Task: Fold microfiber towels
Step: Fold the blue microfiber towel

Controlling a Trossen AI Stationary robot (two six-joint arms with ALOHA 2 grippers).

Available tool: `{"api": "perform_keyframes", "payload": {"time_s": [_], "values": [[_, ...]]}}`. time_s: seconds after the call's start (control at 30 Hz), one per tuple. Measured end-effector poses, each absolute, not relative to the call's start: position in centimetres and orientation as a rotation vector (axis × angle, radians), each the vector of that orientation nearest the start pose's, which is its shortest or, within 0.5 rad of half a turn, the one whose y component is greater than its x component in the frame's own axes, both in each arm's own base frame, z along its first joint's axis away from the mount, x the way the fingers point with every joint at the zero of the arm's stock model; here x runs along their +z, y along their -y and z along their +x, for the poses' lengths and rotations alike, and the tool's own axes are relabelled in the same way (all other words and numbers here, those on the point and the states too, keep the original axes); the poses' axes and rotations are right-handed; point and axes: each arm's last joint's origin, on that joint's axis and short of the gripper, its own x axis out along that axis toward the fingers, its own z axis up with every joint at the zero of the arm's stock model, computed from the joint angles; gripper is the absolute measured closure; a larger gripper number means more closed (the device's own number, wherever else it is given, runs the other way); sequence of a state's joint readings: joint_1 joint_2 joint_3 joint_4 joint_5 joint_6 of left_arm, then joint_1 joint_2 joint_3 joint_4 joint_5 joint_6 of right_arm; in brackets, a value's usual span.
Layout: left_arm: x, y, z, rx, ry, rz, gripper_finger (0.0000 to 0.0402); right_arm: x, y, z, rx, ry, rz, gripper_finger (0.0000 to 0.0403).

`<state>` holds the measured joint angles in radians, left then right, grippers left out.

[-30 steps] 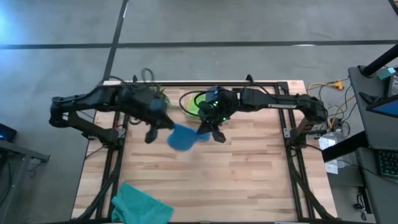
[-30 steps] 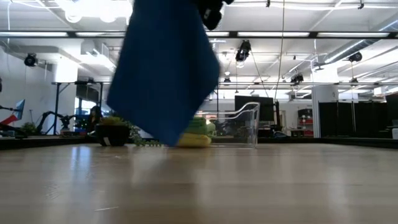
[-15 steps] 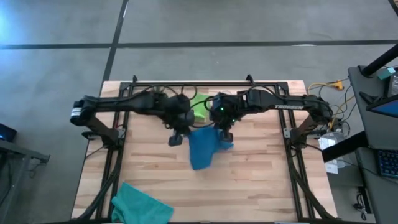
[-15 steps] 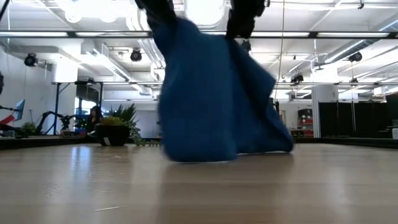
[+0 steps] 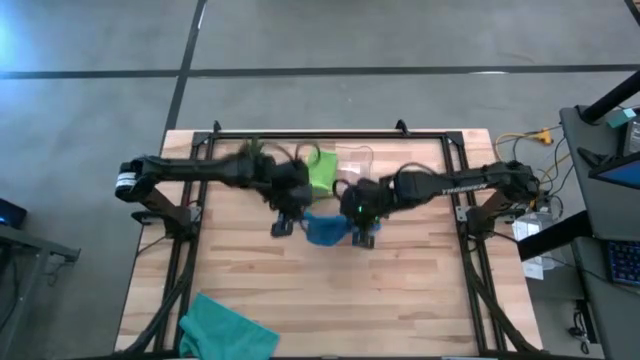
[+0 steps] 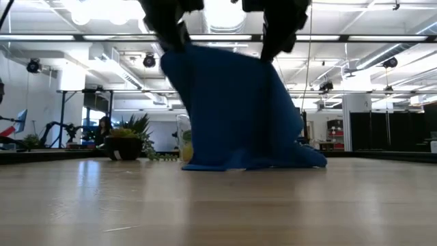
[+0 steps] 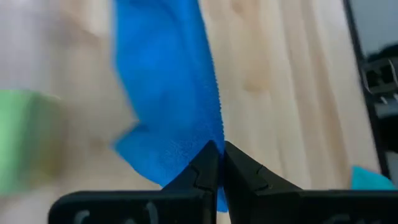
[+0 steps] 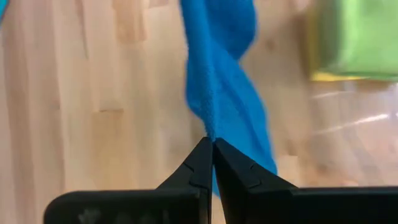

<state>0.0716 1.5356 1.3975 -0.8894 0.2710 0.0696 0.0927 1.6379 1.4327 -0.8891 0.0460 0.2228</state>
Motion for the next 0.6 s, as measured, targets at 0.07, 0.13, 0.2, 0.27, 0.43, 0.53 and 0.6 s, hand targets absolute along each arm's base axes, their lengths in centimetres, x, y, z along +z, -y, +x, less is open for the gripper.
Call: {"api": "perform_keyframes", "payload": {"time_s": [0.07, 0.13, 0.2, 0.27, 0.43, 0.53, 0.6], "values": [[28.9, -0.3, 31.1, -0.272, -1.023, -0.144, 0.0402, 27.4, -4.3, 33.3, -0.066, -1.072, 0.145, 0.0394], [26.7, 0.8, 31.1, -0.338, -1.02, -0.191, 0.0402, 25.8, -5.4, 33.3, -0.055, -1.04, 0.177, 0.0394], [24.6, 1.8, 30.9, -0.403, -1.002, -0.234, 0.0402, 24.5, -6.4, 33.2, -0.052, -1.011, 0.219, 0.0394], [22.9, 2.5, 30.7, -0.428, -0.981, -0.271, 0.0402, 23.3, -7.1, 33.0, -0.045, -0.99, 0.267, 0.0394], [20.4, 3.2, 30.1, -0.44, -0.949, -0.299, 0.0402, 21.3, -8.2, 32.7, 0.037, -0.96, 0.425, 0.0373], [19.8, 3.3, 30.1, -0.446, -0.928, -0.299, 0.0402, 20.8, -9.1, 32.5, 0.072, -0.944, 0.494, 0.034], [19.6, 3.4, 30.1, -0.45, -0.914, -0.295, 0.0402, 20.5, -9.9, 32.2, 0.079, -0.948, 0.517, 0.0315]]}}
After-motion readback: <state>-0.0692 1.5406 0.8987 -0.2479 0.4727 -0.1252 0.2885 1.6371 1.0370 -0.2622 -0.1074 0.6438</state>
